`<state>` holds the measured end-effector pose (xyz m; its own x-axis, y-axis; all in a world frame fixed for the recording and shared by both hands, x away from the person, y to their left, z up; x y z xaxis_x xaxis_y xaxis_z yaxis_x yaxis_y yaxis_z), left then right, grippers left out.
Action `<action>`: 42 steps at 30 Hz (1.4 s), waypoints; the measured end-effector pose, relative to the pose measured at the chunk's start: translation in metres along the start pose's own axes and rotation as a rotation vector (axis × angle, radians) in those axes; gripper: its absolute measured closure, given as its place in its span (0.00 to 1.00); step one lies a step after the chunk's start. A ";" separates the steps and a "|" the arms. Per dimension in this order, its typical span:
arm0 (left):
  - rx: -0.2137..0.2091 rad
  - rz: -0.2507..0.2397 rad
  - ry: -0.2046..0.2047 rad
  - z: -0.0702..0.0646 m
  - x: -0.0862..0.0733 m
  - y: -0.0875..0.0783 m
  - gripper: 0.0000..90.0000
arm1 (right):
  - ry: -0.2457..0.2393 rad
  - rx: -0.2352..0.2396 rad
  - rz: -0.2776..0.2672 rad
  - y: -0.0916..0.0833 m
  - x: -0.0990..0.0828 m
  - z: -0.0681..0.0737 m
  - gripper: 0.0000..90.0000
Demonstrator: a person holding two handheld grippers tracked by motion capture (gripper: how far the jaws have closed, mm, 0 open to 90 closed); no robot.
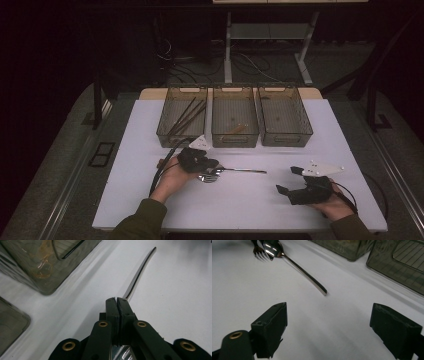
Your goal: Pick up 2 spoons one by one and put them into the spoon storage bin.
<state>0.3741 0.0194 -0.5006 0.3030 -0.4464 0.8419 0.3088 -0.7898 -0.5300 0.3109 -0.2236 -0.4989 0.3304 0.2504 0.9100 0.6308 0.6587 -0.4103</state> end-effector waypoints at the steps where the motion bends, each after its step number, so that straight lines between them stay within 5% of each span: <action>1: 0.001 0.000 -0.001 0.000 0.000 0.000 0.98 | -0.001 0.000 0.001 0.000 0.000 0.000 0.16; 21: 0.076 -0.092 -0.014 0.009 0.013 -0.017 0.99 | -0.001 0.002 0.001 0.000 0.000 0.001 0.16; 33: 0.190 -0.161 -0.054 0.023 0.026 -0.044 0.99 | 0.002 0.001 0.004 0.001 0.000 0.001 0.16; 42: 0.256 -0.228 -0.061 0.038 0.049 -0.059 0.99 | 0.002 -0.001 0.008 0.002 -0.002 0.000 0.16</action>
<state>0.4046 0.0599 -0.4313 0.2510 -0.2389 0.9381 0.5883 -0.7319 -0.3438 0.3112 -0.2228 -0.5009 0.3372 0.2540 0.9065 0.6288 0.6559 -0.4176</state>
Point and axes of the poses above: each handheld gripper's, and its own axes: y roughly forward along the jaws, x roughly out of its top, z roughly to its left, the point moved 10 cm from there along y, roughly forward along the jaws, and after that the axes turned 12 degrees about -z, right-handed, at the moved point
